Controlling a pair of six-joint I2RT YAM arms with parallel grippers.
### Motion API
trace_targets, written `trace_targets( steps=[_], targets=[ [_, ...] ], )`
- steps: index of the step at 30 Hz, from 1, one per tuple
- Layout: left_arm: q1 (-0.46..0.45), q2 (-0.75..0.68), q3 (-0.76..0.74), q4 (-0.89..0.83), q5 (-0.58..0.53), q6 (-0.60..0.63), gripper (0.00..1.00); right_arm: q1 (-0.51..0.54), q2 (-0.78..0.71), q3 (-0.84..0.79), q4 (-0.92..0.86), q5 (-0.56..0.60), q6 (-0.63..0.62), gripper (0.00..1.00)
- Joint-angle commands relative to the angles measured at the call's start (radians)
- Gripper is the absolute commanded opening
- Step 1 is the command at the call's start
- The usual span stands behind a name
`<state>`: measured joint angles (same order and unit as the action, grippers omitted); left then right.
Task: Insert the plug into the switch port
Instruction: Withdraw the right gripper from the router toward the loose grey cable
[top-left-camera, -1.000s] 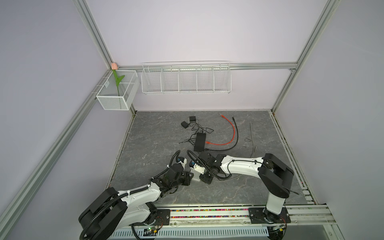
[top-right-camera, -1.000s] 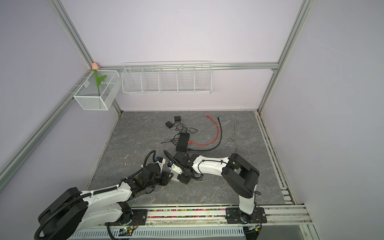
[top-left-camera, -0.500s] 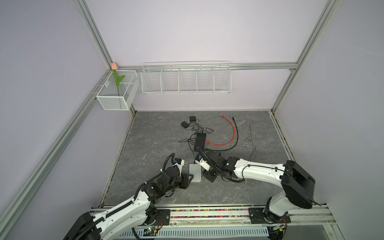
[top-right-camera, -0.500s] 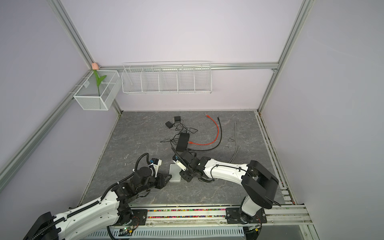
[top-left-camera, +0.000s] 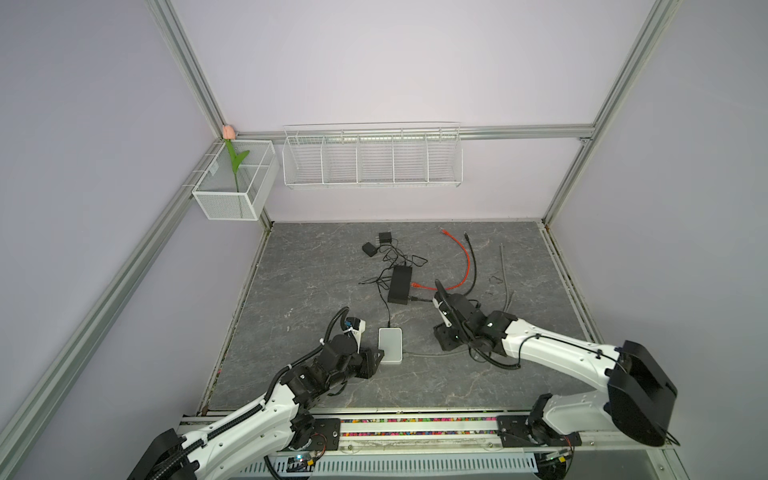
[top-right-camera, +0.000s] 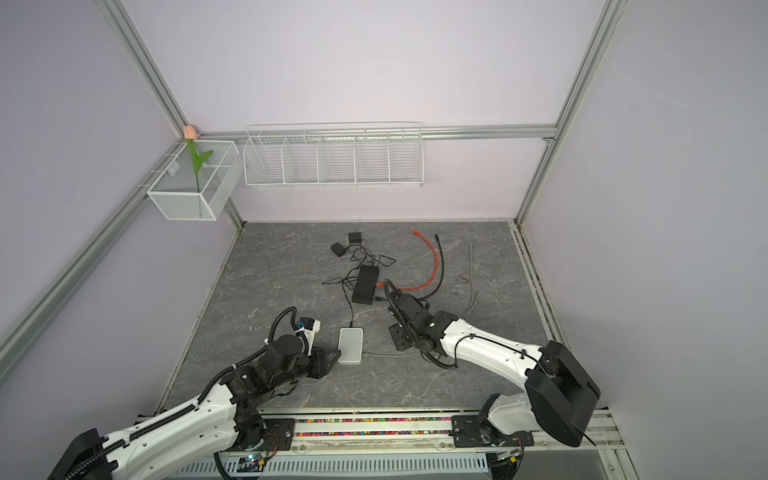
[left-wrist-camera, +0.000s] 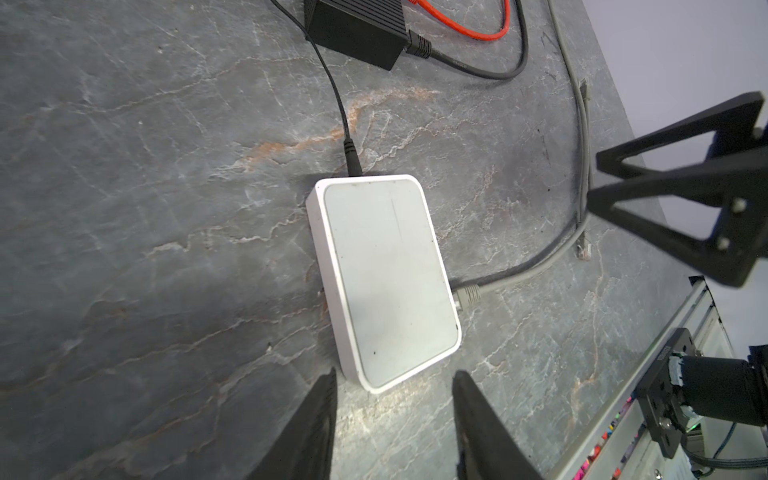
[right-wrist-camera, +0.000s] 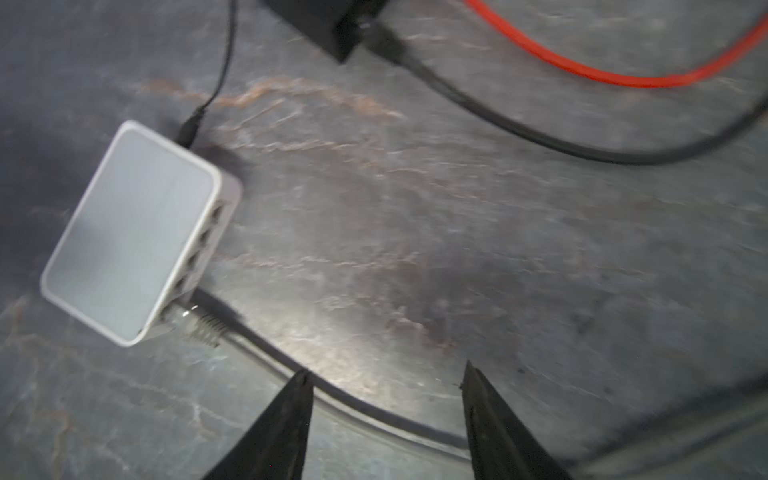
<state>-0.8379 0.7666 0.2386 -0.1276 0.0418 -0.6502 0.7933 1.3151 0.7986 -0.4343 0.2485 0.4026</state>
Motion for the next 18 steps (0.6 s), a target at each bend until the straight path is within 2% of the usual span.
trace_targets(
  steps=[1,6,10,18],
  targets=[
    [0.003,-0.007,0.002,0.004,-0.020,0.004,0.45,-0.095,-0.075,-0.056,-0.071,0.099,0.186,0.60],
    [0.004,-0.002,0.002,0.031,-0.007,0.008,0.46,-0.254,-0.177,-0.145,-0.049,0.075,0.270,0.57],
    [0.004,0.015,-0.001,0.049,0.003,0.006,0.45,-0.350,-0.181,-0.180,-0.033,0.031,0.283,0.56],
    [0.003,0.022,-0.009,0.069,0.007,0.004,0.46,-0.406,-0.111,-0.196,0.046,-0.024,0.278,0.51]
  ],
)
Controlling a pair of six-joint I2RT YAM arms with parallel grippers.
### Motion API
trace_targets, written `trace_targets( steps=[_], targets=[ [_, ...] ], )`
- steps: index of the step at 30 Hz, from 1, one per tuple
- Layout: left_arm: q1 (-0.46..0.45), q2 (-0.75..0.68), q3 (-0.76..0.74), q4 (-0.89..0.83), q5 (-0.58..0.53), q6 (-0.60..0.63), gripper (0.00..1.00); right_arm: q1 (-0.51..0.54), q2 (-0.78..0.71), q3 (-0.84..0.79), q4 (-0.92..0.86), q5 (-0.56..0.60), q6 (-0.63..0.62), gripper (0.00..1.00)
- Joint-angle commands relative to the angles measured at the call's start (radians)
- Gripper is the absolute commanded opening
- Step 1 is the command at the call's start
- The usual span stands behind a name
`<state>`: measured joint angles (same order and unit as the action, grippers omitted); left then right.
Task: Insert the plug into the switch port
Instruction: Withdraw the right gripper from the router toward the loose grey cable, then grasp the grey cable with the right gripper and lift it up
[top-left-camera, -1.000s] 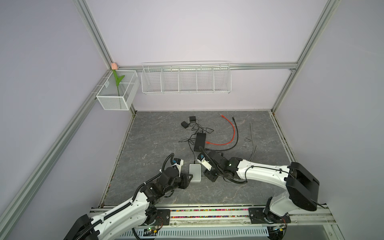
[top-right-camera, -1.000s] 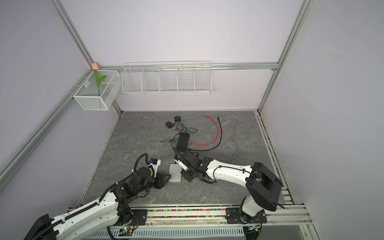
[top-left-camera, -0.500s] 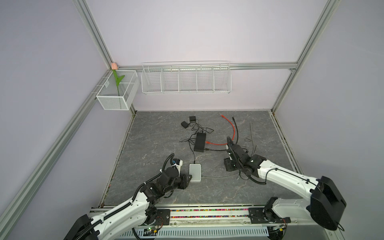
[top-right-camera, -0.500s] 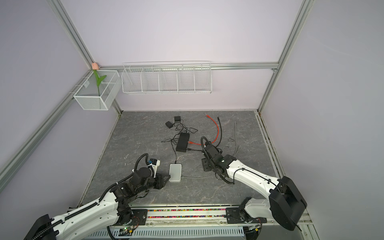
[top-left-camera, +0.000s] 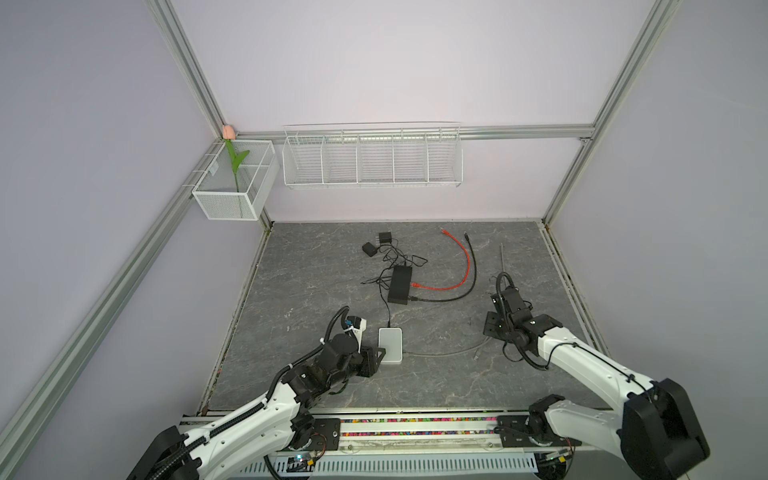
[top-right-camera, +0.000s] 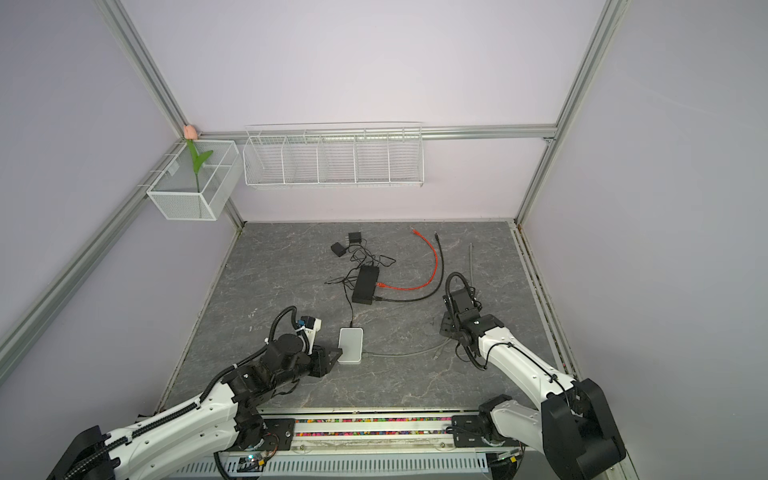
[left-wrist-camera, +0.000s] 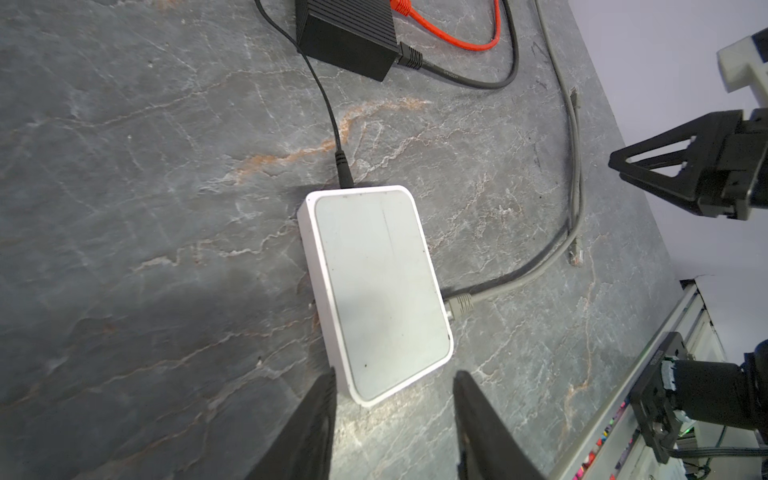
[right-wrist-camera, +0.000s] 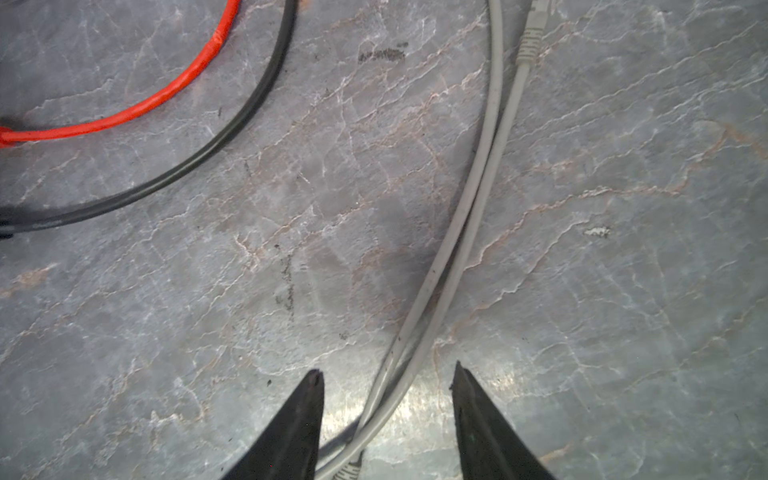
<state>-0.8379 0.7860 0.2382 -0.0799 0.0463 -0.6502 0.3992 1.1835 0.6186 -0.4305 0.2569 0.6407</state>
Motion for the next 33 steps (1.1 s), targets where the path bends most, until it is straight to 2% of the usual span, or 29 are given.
trace_targets(
  steps=[1,6,25,33],
  targets=[
    [0.004,0.003,-0.009,0.023,0.003,0.004,0.46,-0.013,0.031,-0.015,0.052,-0.039,0.039,0.51],
    [0.004,0.005,-0.010,0.026,-0.001,0.003,0.46,-0.014,0.086,-0.006,0.077,-0.063,0.047,0.49],
    [0.003,0.018,-0.023,0.043,0.002,0.004,0.45,-0.016,0.161,-0.035,0.121,-0.042,0.099,0.44],
    [0.003,0.027,-0.023,0.051,0.006,0.006,0.44,-0.008,0.227,-0.013,0.128,-0.067,0.105,0.45]
  ],
)
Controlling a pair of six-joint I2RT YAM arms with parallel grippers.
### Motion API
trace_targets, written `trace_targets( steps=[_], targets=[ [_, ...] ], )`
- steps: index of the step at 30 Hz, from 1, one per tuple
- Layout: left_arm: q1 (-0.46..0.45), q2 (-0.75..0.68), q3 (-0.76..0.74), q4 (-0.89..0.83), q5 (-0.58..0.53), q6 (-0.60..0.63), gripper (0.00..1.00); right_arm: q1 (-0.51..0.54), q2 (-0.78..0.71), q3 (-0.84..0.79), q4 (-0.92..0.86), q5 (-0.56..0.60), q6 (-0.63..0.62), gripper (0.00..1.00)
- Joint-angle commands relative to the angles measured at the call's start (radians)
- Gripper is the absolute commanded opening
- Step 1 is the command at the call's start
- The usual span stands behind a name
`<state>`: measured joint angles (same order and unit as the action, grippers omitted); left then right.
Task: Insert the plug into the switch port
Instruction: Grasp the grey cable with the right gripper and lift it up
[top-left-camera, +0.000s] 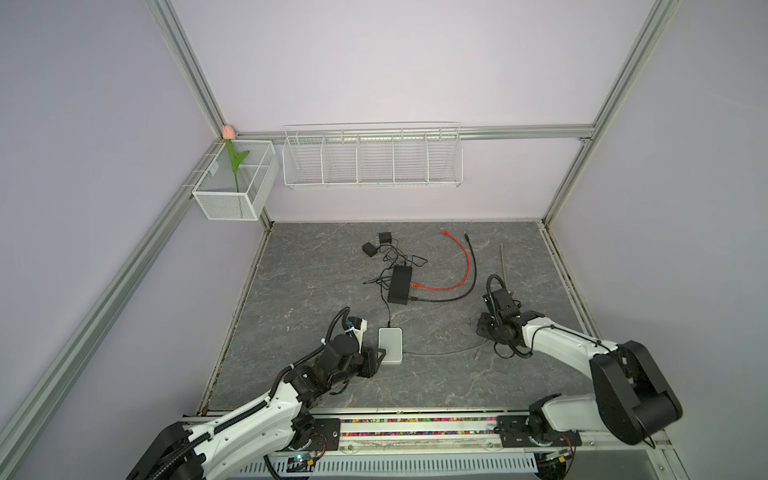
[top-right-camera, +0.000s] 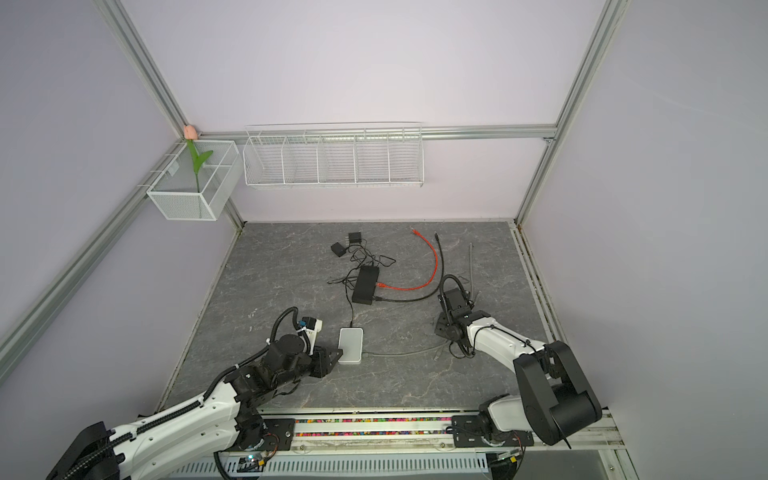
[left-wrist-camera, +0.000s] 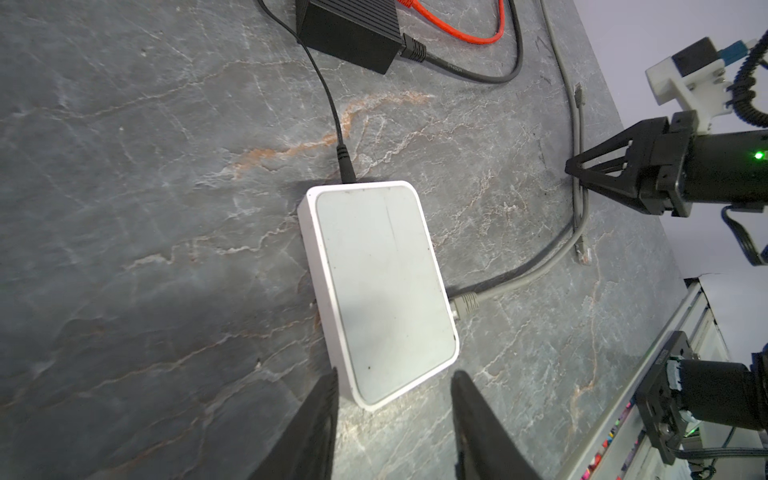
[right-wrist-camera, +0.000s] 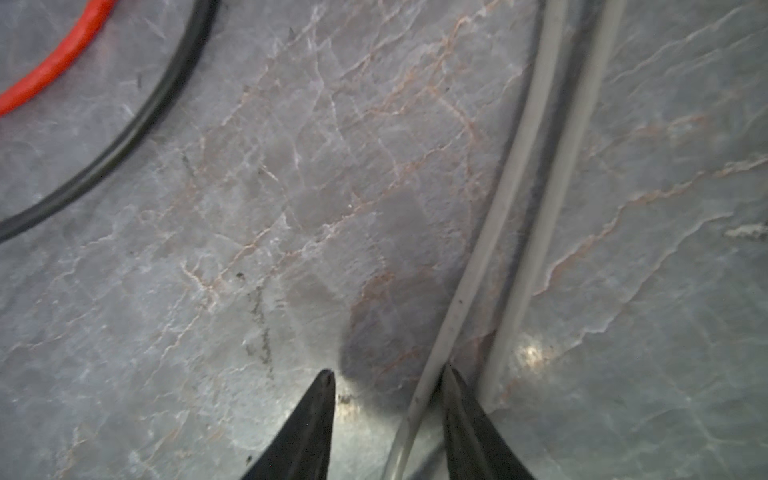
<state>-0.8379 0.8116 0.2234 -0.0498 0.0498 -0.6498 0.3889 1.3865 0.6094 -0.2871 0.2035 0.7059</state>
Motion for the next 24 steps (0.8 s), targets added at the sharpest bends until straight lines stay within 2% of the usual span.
trace_targets(
  steps=[1,5,7,11,14,18,24],
  targets=[
    [0.004,0.004,-0.007,0.021,0.006,0.008,0.44,0.002,0.028,0.000,-0.022,-0.011,0.039,0.46],
    [0.005,0.005,-0.009,0.020,0.008,0.006,0.44,0.002,0.043,0.016,-0.033,-0.021,0.050,0.48],
    [0.004,0.002,-0.009,0.022,0.008,0.006,0.43,0.002,0.053,0.010,-0.001,-0.055,0.051,0.45],
    [0.004,0.002,0.002,0.015,0.007,0.013,0.43,0.003,0.115,0.024,0.043,-0.112,0.053,0.19],
    [0.003,-0.001,0.009,-0.003,0.006,0.021,0.43,0.002,0.131,0.028,0.061,-0.119,0.067,0.07],
    [0.005,-0.020,0.008,-0.010,0.005,0.026,0.42,0.001,0.103,0.035,0.094,-0.139,0.080,0.07],
    [0.005,-0.010,0.024,0.015,0.053,0.050,0.42,-0.006,-0.014,-0.014,0.290,-0.263,0.124,0.07]
  ],
)
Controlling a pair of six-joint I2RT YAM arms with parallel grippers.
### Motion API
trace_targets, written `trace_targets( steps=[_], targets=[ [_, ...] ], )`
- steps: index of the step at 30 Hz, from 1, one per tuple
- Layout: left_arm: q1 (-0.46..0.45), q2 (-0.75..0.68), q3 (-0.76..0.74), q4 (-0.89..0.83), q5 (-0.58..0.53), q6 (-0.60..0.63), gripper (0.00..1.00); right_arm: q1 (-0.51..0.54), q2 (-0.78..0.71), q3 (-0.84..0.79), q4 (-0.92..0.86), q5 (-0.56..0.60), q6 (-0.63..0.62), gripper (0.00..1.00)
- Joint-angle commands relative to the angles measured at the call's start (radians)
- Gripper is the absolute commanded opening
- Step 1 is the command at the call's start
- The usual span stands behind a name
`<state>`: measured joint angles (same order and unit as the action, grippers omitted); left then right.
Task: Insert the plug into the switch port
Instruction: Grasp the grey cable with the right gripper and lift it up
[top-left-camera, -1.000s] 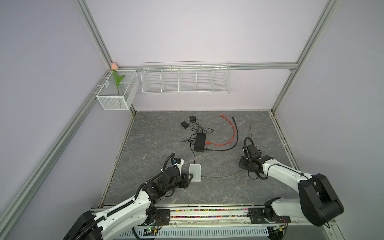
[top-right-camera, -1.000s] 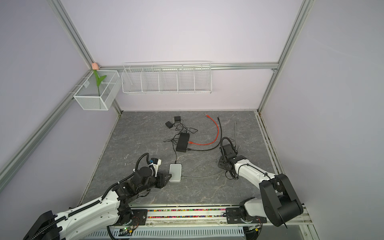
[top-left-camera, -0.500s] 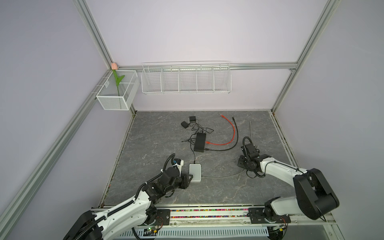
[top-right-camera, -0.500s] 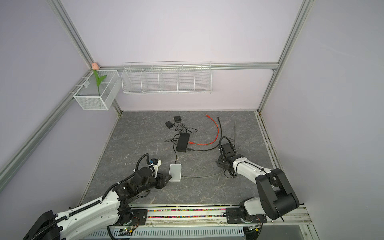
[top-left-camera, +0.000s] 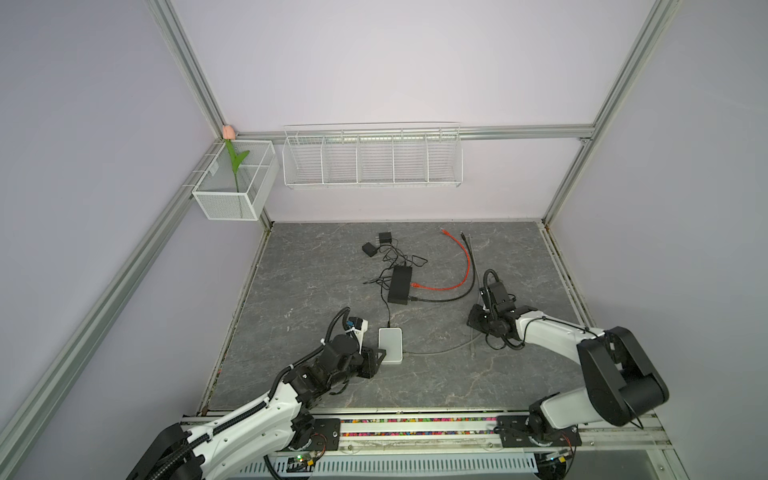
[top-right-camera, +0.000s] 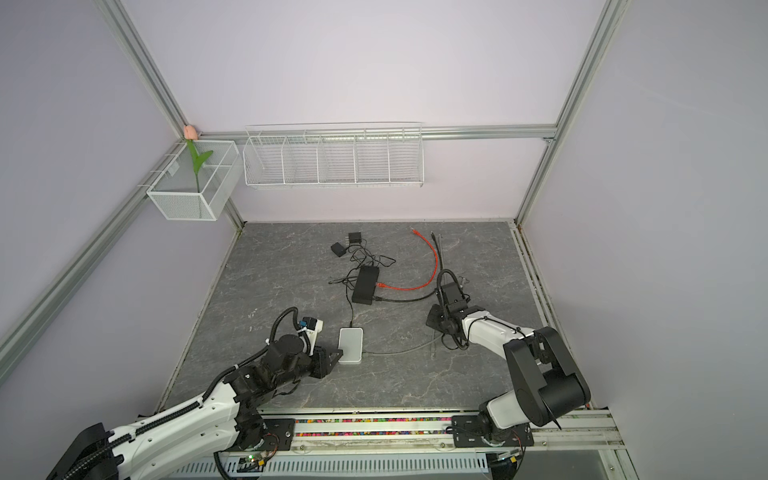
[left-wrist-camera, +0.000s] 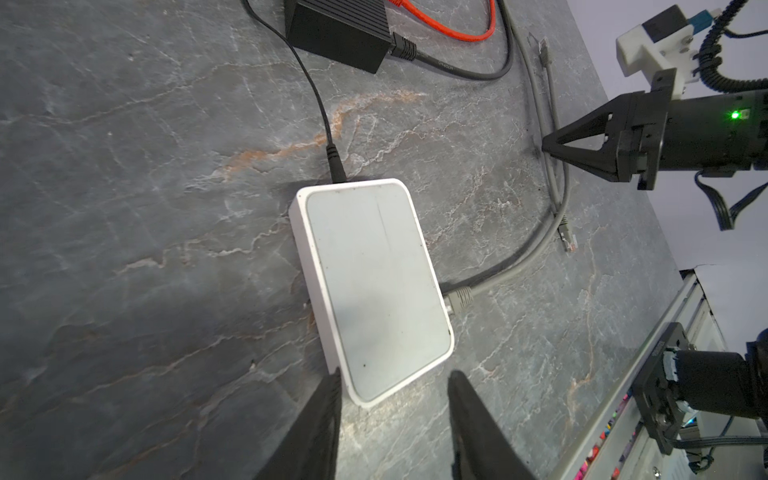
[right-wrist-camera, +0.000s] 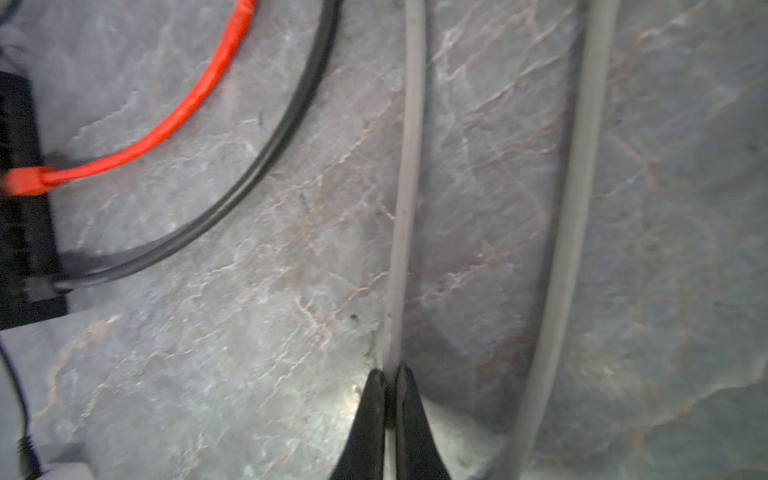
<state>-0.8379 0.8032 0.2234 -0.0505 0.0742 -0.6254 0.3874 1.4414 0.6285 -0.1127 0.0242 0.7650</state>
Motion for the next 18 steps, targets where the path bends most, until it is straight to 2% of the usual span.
trace_targets(
  steps=[1,8,12,18],
  targets=[
    [0.006,-0.002,0.024,0.022,0.035,0.026,0.42,-0.006,-0.105,-0.055,0.162,-0.099,0.081,0.07],
    [0.006,-0.035,0.015,0.032,0.027,0.030,0.42,-0.007,-0.424,-0.227,0.376,-0.119,0.139,0.06],
    [0.006,-0.042,0.013,0.044,0.026,0.035,0.42,-0.004,-0.621,-0.297,0.348,-0.069,0.141,0.06],
    [0.006,-0.026,0.020,0.075,0.051,0.049,0.43,-0.004,-0.920,-0.434,0.309,0.067,0.205,0.06]
  ],
)
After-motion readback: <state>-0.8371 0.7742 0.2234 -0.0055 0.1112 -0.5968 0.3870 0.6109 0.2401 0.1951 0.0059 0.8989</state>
